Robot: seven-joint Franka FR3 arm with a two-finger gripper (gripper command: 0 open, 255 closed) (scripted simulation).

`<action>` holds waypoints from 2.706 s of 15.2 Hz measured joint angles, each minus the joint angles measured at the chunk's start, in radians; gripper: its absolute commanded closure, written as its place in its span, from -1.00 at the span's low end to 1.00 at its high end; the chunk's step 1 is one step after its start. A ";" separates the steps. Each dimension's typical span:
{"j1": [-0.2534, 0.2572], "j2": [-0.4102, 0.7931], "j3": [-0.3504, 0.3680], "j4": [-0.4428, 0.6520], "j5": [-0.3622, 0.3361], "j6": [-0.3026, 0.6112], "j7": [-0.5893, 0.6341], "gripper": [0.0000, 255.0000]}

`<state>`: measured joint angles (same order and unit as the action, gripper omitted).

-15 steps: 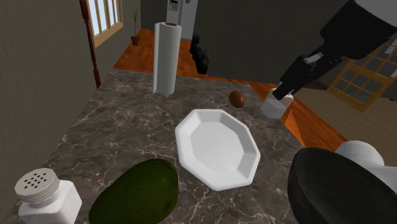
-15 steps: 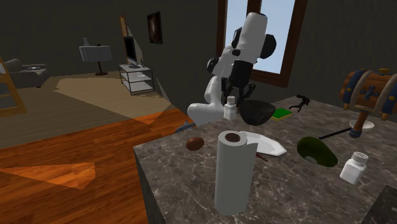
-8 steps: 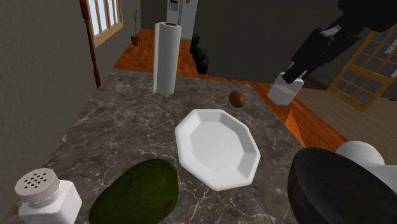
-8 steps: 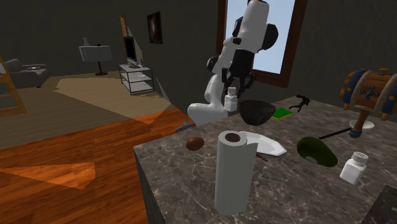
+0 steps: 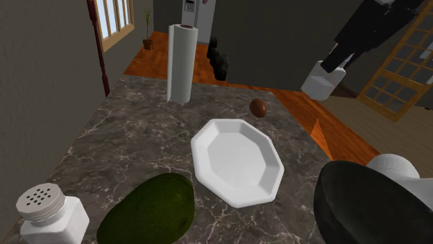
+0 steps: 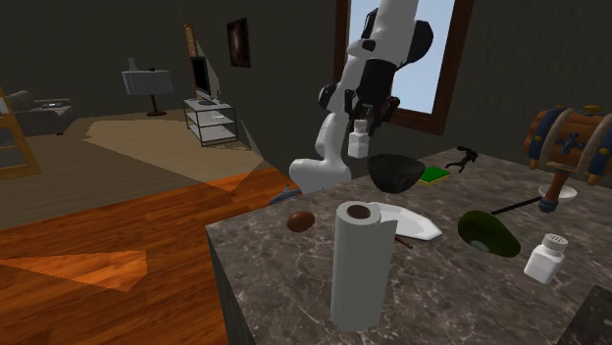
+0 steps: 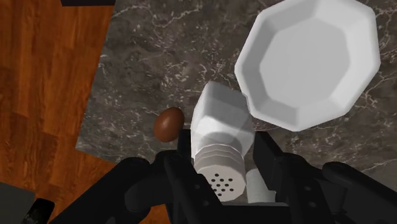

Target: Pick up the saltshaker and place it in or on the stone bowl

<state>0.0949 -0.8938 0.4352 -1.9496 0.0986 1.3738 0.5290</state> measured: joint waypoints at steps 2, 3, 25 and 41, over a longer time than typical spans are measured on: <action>0.007 -0.016 0.017 0.026 0.015 -0.039 0.023 1.00; 0.012 -0.028 0.023 0.035 0.022 -0.060 0.034 1.00; 0.067 -0.195 0.186 0.064 0.200 -0.219 0.251 1.00; 0.102 -0.275 0.206 -0.084 0.234 -0.150 0.254 -1.00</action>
<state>0.1971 -1.1690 0.6409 -2.0338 0.3329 1.2238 0.7828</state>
